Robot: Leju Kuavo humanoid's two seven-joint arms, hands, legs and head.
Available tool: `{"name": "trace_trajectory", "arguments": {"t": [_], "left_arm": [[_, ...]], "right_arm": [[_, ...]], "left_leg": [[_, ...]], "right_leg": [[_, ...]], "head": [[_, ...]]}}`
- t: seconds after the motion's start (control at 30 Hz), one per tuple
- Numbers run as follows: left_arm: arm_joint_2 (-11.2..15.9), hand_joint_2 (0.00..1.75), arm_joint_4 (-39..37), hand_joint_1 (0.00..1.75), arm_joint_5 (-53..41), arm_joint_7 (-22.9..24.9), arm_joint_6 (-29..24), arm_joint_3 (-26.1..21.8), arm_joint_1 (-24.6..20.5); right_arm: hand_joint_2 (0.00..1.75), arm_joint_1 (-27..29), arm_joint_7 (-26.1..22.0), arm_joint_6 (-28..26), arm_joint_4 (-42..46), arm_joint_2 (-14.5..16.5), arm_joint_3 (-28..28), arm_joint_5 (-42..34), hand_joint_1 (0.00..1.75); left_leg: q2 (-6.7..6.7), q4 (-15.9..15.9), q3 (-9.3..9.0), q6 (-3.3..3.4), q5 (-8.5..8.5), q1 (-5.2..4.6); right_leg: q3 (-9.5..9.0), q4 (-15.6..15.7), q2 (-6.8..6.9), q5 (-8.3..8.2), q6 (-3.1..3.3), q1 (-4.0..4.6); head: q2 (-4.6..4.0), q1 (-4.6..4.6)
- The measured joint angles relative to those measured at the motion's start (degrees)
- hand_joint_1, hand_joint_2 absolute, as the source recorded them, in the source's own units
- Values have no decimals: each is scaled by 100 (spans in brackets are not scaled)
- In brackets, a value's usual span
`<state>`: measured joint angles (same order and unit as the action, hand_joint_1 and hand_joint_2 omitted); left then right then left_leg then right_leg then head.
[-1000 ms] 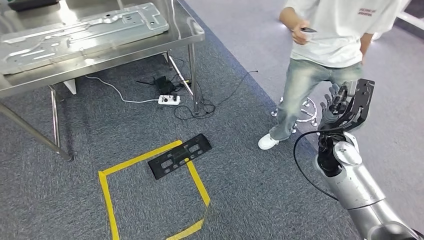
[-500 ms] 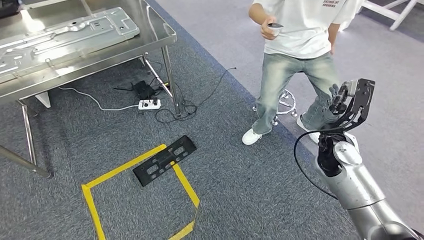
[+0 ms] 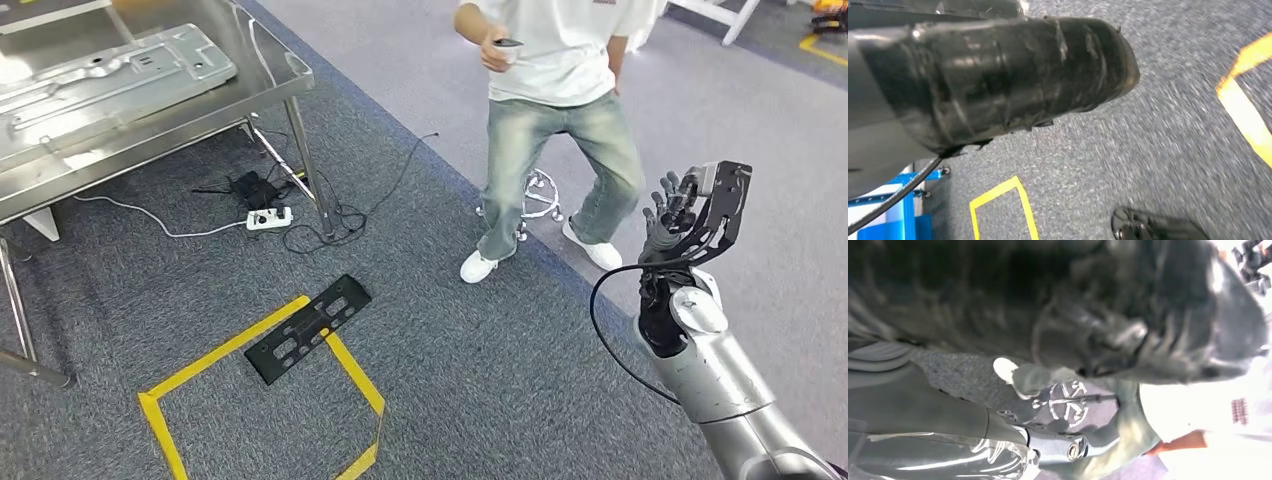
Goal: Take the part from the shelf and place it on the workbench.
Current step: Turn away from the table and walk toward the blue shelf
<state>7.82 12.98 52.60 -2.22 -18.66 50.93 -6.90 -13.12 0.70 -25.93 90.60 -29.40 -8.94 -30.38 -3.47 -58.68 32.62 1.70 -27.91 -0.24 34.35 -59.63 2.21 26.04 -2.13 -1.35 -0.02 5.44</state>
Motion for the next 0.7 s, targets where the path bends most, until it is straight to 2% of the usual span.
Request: {"name": "trace_trajectory", "arguments": {"t": [0.07,0.13,0.17,0.23,0.27,0.3,0.33,0.37,0.43,0.47,0.5,0.57,0.6,0.63,0.7], "left_arm": [[-2,0,0,0,-1,-14,0,0,-2],[-3,0,0,0,0,-19,0,0,-4],[-3,0,0,0,1,-20,0,0,-3],[-4,0,0,0,2,-15,-1,0,4],[-6,0,0,0,2,-11,-1,0,12],[-9,0,0,0,3,-7,-1,0,20],[-11,0,0,0,3,-5,-1,0,28],[-14,0,0,0,3,-3,-1,0,31],[-7,0,0,0,3,-3,-1,0,26],[-4,0,0,0,3,-3,-1,0,19],[-1,0,0,0,3,-4,-1,0,13],[-3,0,0,0,3,-5,-1,0,0],[-6,0,0,0,3,-4,-1,0,-3],[-9,0,0,0,3,-4,-2,0,-2],[-16,0,0,0,3,-3,-3,0,5]], "right_arm": [[0,5,-2,6,3,-2,0,1,0],[0,4,-10,11,4,-3,0,2,0],[0,6,-14,15,5,-3,0,4,0],[0,20,-21,20,7,-1,0,16,0],[0,29,-24,20,7,0,0,26,0],[0,37,-26,20,7,2,0,37,0],[0,43,-28,20,7,3,0,44,0],[0,46,-28,20,7,4,0,51,0],[0,48,-31,20,8,6,0,60,0],[0,46,-33,20,9,8,0,64,0],[0,46,-35,21,10,11,0,67,0],[0,47,-37,25,11,18,0,69,0],[0,52,-38,26,11,20,0,72,0],[0,50,-38,27,11,20,0,75,0],[0,45,-45,27,10,17,0,91,0]], "left_leg": [[-39,-11,7,-53,-17,7],[71,-209,91,-113,-184,33],[161,-466,207,-136,-350,41],[267,-1228,559,-139,-714,42],[282,-1522,704,-127,-796,41],[289,-1643,767,-106,-777,38],[302,-1525,715,-75,-646,33],[339,-1209,565,-33,-439,26],[528,-444,203,64,-116,9],[599,-190,81,90,-42,-2],[639,-68,26,105,-32,-16],[563,4,-7,118,2,-32],[509,53,-28,138,35,-24],[452,110,-52,164,72,-12],[335,187,-76,205,122,2]], "right_leg": [[23,1,-96,-34,82,-4],[39,12,-172,-64,149,-12],[48,15,-207,-76,173,-14],[77,15,-294,-92,205,5],[90,15,-344,-99,216,18],[98,14,-397,-105,224,32],[99,14,-453,-109,229,43],[95,14,-512,-113,230,53],[89,16,-607,-125,217,58],[100,18,-655,-138,194,51],[115,23,-695,-156,165,38],[140,54,-786,-201,87,18],[149,49,-749,-198,61,19],[187,-23,-656,-139,40,31],[409,-509,-394,165,17,51]], "head": [[0,-6],[0,-8],[0,-11],[0,-11],[0,-11],[0,-10],[0,-11],[0,-11],[0,-6],[0,-6],[0,0],[0,-2],[0,3],[0,5],[0,18]]}}
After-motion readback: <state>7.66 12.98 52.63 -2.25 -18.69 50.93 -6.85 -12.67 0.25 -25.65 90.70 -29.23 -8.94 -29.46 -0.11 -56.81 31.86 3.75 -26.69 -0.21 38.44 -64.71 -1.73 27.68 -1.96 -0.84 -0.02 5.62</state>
